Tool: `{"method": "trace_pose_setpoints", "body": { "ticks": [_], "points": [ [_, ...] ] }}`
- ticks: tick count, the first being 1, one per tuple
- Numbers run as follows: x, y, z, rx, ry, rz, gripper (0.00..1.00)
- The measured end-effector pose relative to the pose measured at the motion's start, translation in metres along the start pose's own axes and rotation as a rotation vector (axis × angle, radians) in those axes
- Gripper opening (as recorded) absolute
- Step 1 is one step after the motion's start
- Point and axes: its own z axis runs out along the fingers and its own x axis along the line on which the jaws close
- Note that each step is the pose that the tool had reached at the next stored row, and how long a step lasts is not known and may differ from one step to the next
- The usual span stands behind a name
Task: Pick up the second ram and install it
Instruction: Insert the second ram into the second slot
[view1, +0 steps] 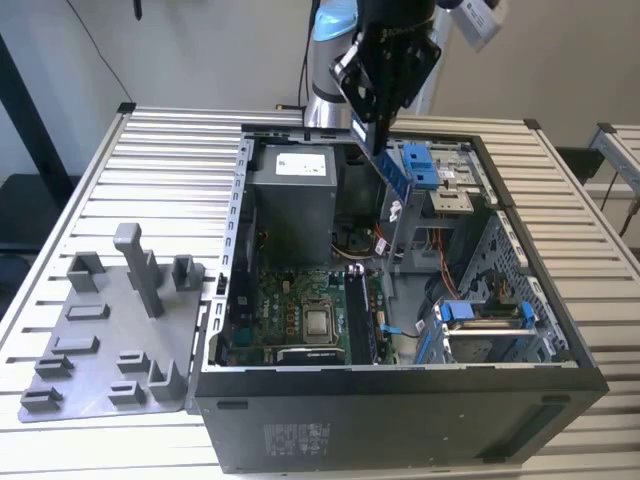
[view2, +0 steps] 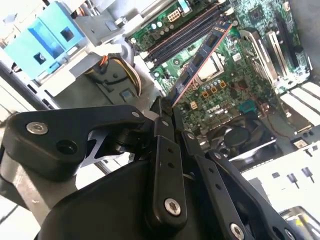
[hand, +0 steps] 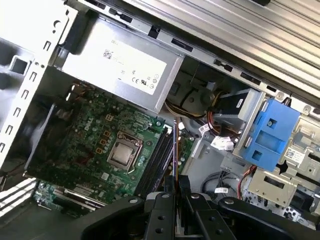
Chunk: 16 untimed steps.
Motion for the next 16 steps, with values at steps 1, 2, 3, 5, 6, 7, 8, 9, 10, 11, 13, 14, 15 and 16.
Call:
{"method": "trace_pose_setpoints", "body": {
  "ticks": [1,2,3,5,6,7,8,9,10,11,13,14,15,16],
  "points": [
    [0.0000,0.0000,0.0001,0.0010,-0.0004,0.017,0.14],
    [0.0000,0.0000,0.0002,0.0020,-0.0007,0.034,0.14],
    [0.0000,0.0000,0.0003,0.0030,-0.0011,0.051,0.14],
    [0.0000,0.0000,0.0005,0.0049,-0.0020,0.084,0.14],
    [0.0000,0.0000,0.0006,0.0059,-0.0023,0.100,0.14],
    [0.0000,0.0000,0.0007,0.0068,-0.0027,0.117,0.14],
    [0.0000,0.0000,0.0008,0.0078,-0.0032,0.133,0.14],
    [0.0001,0.0000,0.0009,0.0088,-0.0035,0.149,0.14],
    [0.0000,0.0000,0.0010,0.0097,-0.0039,0.166,0.14],
    [0.0001,0.0000,0.0011,0.0107,-0.0043,0.182,0.14],
    [0.0001,0.0000,0.0014,0.0124,-0.0051,0.214,0.14],
    [0.0001,0.0000,0.0015,0.0134,-0.0055,0.230,0.14],
    [0.0001,0.0000,0.0016,0.0142,-0.0058,0.246,0.14],
    [0.0001,0.0000,0.0017,0.0152,-0.0062,0.261,0.14]
  ]
}}
